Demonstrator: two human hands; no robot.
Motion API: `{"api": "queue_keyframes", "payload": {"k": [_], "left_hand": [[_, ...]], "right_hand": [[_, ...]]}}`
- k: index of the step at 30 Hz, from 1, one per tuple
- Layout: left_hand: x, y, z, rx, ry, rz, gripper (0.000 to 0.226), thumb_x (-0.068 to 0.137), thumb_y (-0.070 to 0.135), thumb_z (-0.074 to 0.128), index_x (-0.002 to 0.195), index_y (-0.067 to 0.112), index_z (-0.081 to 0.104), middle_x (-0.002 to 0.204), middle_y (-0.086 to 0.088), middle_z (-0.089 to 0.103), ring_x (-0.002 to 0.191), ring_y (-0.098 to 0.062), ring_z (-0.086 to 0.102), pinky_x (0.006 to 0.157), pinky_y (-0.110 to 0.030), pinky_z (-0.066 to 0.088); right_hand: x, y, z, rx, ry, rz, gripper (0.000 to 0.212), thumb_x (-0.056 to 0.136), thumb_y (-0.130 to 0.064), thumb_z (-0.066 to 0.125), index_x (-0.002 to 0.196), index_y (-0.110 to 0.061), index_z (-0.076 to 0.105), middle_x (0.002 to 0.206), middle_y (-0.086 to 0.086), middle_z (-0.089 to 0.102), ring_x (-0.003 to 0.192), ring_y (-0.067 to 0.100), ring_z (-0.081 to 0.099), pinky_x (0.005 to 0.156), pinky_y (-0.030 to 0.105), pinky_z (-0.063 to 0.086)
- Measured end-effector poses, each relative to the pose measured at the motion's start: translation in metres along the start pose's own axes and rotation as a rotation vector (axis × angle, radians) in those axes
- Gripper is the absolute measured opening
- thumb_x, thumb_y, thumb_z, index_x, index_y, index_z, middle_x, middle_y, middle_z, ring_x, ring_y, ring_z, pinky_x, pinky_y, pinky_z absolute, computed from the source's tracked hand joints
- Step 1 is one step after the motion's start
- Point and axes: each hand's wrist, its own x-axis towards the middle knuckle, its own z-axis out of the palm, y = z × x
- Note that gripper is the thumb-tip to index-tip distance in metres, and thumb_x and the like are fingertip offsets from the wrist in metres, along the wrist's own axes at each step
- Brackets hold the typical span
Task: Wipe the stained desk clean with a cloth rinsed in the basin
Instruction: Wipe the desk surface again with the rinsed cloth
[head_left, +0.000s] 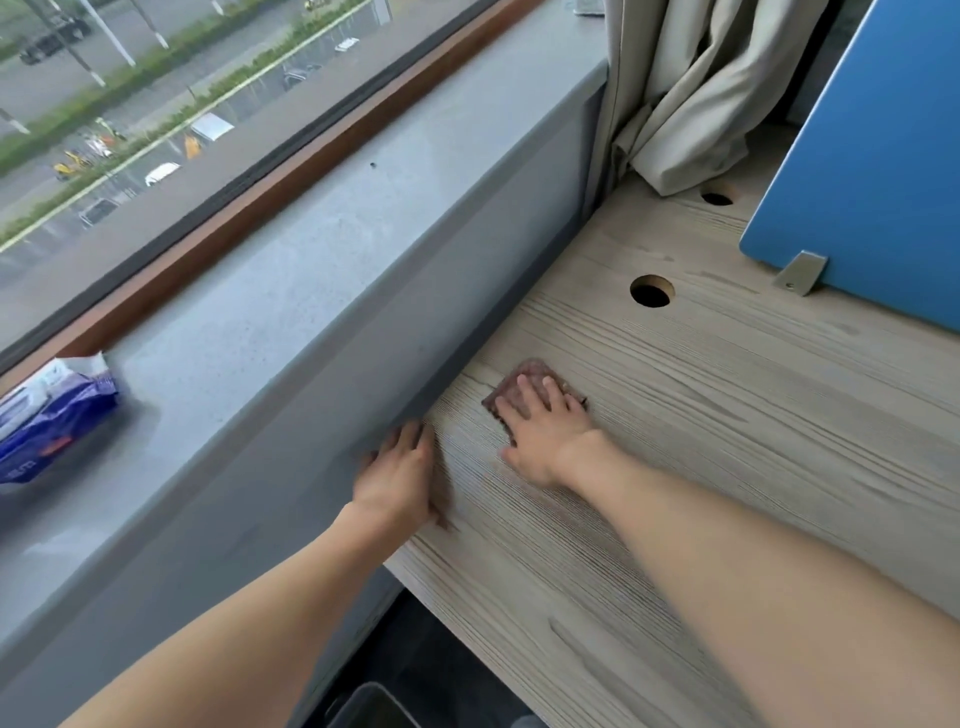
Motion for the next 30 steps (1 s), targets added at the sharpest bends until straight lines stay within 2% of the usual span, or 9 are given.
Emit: {"api": "queue_keyframes", "payload": {"k": [4,7,10,13,17,20,22,27,30], "left_hand": [[0.000,0.002,0.000,-0.004,-0.001,-0.024,0.112,0.066,0.026,0.088,0.154,0.013,0.019,0.155,0.000,0.023,0.144,-0.024,0.026,0.110,-0.039,0.035],[0.000,0.001,-0.002,-0.017,-0.010,-0.023,0.114,0.066,0.026,0.088,0.155,0.013,0.018,0.156,0.000,0.022,0.144,-0.024,0.027,0.110,-0.040,0.034],[-0.001,0.002,-0.005,0.028,-0.037,-0.014,0.121,0.065,0.033,0.089,0.156,0.011,0.014,0.156,-0.002,0.022,0.144,-0.025,0.024,0.111,-0.040,0.034],[-0.004,0.006,-0.008,0.091,-0.042,0.019,0.112,0.067,0.030,0.088,0.154,0.008,0.019,0.154,-0.005,0.023,0.142,-0.028,0.025,0.110,-0.040,0.035],[-0.010,0.025,-0.010,0.155,-0.052,0.127,0.062,0.081,0.010,0.071,0.135,0.010,0.040,0.137,-0.009,0.036,0.127,-0.029,0.037,0.098,-0.037,0.043],[-0.017,0.058,-0.009,0.033,-0.041,0.206,0.037,0.089,0.007,0.050,0.125,0.012,0.046,0.122,-0.009,0.041,0.118,-0.029,0.041,0.083,-0.038,0.048],[-0.023,0.084,-0.004,-0.034,-0.035,0.277,0.041,0.088,0.005,0.043,0.127,0.015,0.048,0.122,-0.008,0.043,0.114,-0.028,0.041,0.082,-0.037,0.046],[-0.045,0.143,0.007,-0.130,-0.053,0.360,0.049,0.087,0.007,0.042,0.134,0.017,0.051,0.131,-0.011,0.045,0.121,-0.032,0.040,0.102,-0.041,0.042],[-0.065,0.168,0.013,-0.333,-0.068,0.335,0.046,0.091,0.009,0.047,0.135,0.015,0.057,0.134,-0.014,0.049,0.124,-0.035,0.046,0.106,-0.037,0.039]], "right_hand": [[0.011,0.007,-0.001,0.038,0.028,0.030,0.072,0.103,-0.053,0.027,0.158,-0.028,-0.011,0.163,0.008,-0.026,0.150,0.037,-0.021,0.123,0.052,-0.004],[-0.001,-0.017,0.015,-0.031,0.050,-0.113,0.070,0.105,-0.049,0.027,0.158,-0.028,-0.012,0.162,0.005,-0.028,0.149,0.037,-0.025,0.122,0.053,-0.010],[-0.016,-0.019,0.029,-0.075,0.054,-0.218,0.065,0.106,-0.049,0.023,0.158,-0.032,-0.011,0.163,0.002,-0.027,0.149,0.031,-0.026,0.122,0.049,-0.011],[-0.032,0.008,0.034,-0.055,0.043,-0.141,0.063,0.106,-0.051,0.020,0.157,-0.034,-0.013,0.162,0.001,-0.028,0.149,0.028,-0.026,0.123,0.047,-0.009],[-0.063,0.040,0.045,0.042,0.011,0.002,0.061,0.107,-0.047,0.019,0.156,-0.034,-0.015,0.161,0.000,-0.030,0.150,0.027,-0.025,0.123,0.044,-0.010],[-0.095,0.062,0.061,0.127,0.012,0.109,0.059,0.108,-0.042,0.019,0.157,-0.034,-0.014,0.161,0.000,-0.030,0.150,0.027,-0.024,0.123,0.043,-0.008],[-0.115,0.074,0.074,0.173,0.015,0.176,0.059,0.109,-0.038,0.020,0.157,-0.034,-0.013,0.162,0.000,-0.029,0.150,0.027,-0.023,0.124,0.043,-0.007],[-0.170,0.091,0.109,0.252,0.059,0.302,0.070,0.105,-0.013,0.033,0.159,-0.033,-0.006,0.165,0.001,-0.022,0.152,0.028,-0.017,0.123,0.042,-0.003],[-0.205,0.088,0.128,0.216,0.151,0.353,0.072,0.099,-0.002,0.039,0.160,-0.027,0.008,0.168,0.002,-0.005,0.154,0.030,-0.002,0.123,0.043,0.010]]}}
